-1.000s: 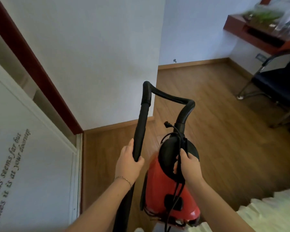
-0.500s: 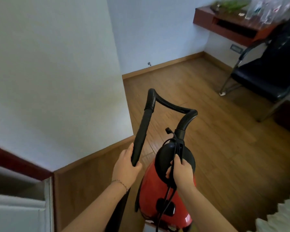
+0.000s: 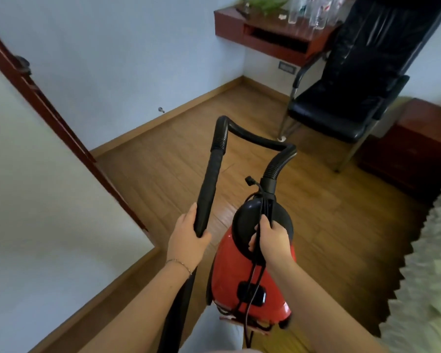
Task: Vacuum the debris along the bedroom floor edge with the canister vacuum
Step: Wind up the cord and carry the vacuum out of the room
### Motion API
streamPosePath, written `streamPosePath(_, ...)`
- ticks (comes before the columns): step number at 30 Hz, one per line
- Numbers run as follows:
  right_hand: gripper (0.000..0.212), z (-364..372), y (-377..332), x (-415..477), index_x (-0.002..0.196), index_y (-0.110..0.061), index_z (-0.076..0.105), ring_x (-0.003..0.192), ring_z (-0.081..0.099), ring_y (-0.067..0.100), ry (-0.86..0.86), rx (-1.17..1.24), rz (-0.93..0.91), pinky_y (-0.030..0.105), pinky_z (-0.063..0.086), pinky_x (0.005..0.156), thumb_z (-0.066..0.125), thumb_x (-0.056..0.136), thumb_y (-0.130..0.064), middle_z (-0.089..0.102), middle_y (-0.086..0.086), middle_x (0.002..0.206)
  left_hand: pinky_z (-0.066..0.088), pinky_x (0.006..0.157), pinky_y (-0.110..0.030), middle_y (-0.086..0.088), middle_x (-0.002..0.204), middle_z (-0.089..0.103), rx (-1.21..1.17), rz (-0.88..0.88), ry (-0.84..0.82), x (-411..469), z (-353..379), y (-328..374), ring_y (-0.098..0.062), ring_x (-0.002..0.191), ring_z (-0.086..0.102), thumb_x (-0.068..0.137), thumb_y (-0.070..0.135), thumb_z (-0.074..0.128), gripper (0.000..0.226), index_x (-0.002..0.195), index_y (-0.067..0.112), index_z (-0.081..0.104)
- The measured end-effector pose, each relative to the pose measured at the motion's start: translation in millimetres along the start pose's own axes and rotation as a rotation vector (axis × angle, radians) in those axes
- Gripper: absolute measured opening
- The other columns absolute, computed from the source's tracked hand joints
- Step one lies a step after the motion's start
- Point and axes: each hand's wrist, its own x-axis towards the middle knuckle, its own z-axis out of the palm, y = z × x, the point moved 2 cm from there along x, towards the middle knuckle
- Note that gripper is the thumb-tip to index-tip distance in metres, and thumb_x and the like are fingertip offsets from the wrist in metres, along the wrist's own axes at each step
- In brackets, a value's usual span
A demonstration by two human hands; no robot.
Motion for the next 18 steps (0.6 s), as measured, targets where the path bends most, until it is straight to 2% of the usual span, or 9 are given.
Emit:
streamPosePath(5,0.035,0,-41,88,0.078,-0.005,0.053,0.047,0.053,0.023,0.007,-0.052,0.01,0.04,0.049,0.063,0.04,0.099,-0.031,0.055,0.005,0.046,0.047,0.071,-0.022,0.005,0.1,0.048,-0.065,-0.006,-0.022,97,39,28,-0.005,0.082,0.054,0.085,0.022,0.059,0.068,0.143,0.034,0.026)
streamPosePath(12,0.036,5,-123,204,0.079,-0.005,0.053,0.044,0.053,0.019,-0.009,-0.148,0.002,0.034,0.048,0.056,0.04,0.099,-0.032,0.055,0.005,0.047,0.052,0.077,-0.03,0.001,0.099,0.049,-0.101,-0.071,-0.034,247,59,64,-0.011,0.084,0.055,0.086,0.021,0.056,0.063,0.142,0.033,0.029)
streamPosePath(15,0.036,14,-160,251,0.079,-0.006,0.054,0.042,0.053,0.017,-0.036,-0.173,-0.029,0.031,0.047,0.053,0.039,0.099,-0.033,0.056,0.004,0.048,0.053,0.078,-0.034,-0.001,0.102,0.049,-0.097,-0.093,-0.011,305,57,72,-0.013,0.085,0.056,0.086,0.021,0.056,0.065,0.143,0.032,0.027)
streamPosePath(18,0.036,25,-194,293,0.078,-0.007,0.053,0.041,0.053,0.016,-0.074,-0.191,-0.051,0.029,0.047,0.052,0.039,0.099,-0.033,0.056,0.004,0.046,0.053,0.079,-0.035,-0.004,0.101,0.051,-0.1,-0.115,0.028,353,58,78,-0.016,0.088,0.055,0.085,0.02,0.057,0.062,0.14,0.029,0.032)
